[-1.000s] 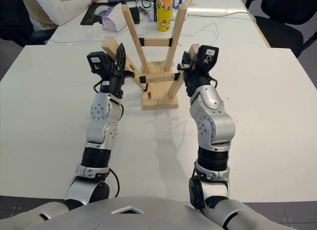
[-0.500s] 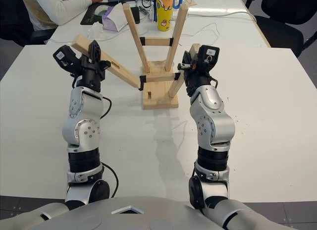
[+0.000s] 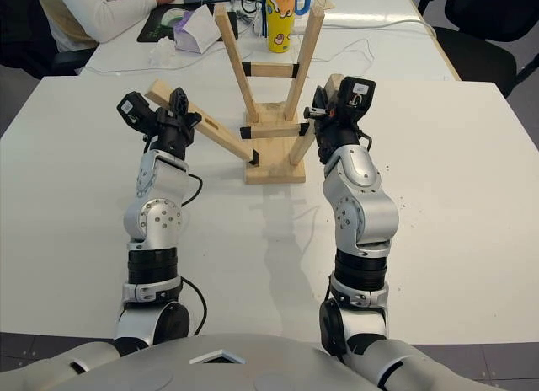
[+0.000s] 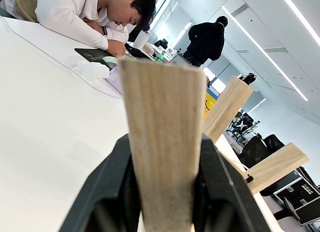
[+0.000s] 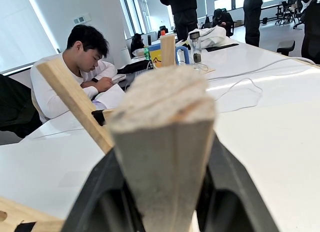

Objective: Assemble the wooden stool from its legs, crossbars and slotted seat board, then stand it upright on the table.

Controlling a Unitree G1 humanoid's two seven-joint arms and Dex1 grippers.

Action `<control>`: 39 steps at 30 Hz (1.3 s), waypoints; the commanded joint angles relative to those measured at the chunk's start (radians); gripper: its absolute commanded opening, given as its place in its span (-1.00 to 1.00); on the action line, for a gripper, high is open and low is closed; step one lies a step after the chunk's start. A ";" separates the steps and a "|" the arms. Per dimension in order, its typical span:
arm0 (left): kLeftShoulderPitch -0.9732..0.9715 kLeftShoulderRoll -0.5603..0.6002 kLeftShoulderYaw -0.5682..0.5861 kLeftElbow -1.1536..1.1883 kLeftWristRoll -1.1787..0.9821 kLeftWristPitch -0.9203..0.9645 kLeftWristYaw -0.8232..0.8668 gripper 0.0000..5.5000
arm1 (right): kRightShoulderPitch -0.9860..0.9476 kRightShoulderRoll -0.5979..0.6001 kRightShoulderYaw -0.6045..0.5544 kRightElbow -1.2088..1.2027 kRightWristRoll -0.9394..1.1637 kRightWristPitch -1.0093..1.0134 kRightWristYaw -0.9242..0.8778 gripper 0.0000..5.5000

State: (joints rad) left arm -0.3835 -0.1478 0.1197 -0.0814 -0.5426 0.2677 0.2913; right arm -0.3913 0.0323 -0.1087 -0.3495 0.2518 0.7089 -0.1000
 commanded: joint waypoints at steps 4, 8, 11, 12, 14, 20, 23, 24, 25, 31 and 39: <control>0.081 -0.118 -0.044 -0.027 0.012 0.023 0.087 -0.62 | 0.012 0.008 -0.005 0.005 -0.004 -0.001 -0.010 -0.63; 0.118 -0.099 -0.073 -0.080 0.057 0.054 0.146 -0.62 | 0.014 0.010 -0.006 -0.004 -0.009 -0.006 -0.016 -0.63; 0.129 -0.102 -0.085 -0.080 0.072 0.068 0.164 -0.62 | 0.018 0.011 -0.008 -0.010 -0.011 -0.007 -0.018 -0.63; 0.130 -0.105 -0.088 -0.074 0.069 0.073 0.165 -0.62 | 0.019 0.011 -0.008 -0.012 -0.011 -0.006 -0.018 -0.63; 0.130 -0.115 -0.086 -0.061 0.054 0.077 0.167 -0.62 | 0.020 0.012 -0.007 -0.013 -0.010 -0.006 -0.017 -0.63; 0.107 -0.130 -0.083 -0.047 0.030 0.049 0.160 -0.62 | 0.016 0.011 -0.005 -0.010 -0.009 -0.003 -0.014 -0.63; 0.104 -0.119 -0.090 -0.034 0.039 0.042 0.157 -0.62 | 0.015 0.012 -0.003 -0.008 -0.009 -0.004 -0.014 -0.63; 0.105 -0.115 -0.090 -0.030 0.042 0.039 0.156 -0.62 | 0.016 0.012 -0.003 -0.008 -0.009 -0.005 -0.014 -0.63; 0.107 -0.112 -0.089 -0.026 0.043 0.036 0.155 -0.62 | 0.016 0.013 -0.002 -0.008 -0.009 -0.006 -0.014 -0.63; 0.105 -0.088 -0.100 -0.003 0.078 0.024 0.155 -0.62 | 0.018 0.014 -0.003 -0.009 -0.009 -0.006 -0.015 -0.63; 0.079 -0.077 -0.131 0.038 0.140 -0.048 0.122 -0.62 | 0.019 0.013 -0.005 -0.008 -0.007 -0.007 -0.011 -0.63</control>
State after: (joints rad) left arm -0.3907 -0.1478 0.0185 -0.0656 -0.4438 0.2241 0.4162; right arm -0.3844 0.0395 -0.1078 -0.3536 0.2437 0.7004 -0.1050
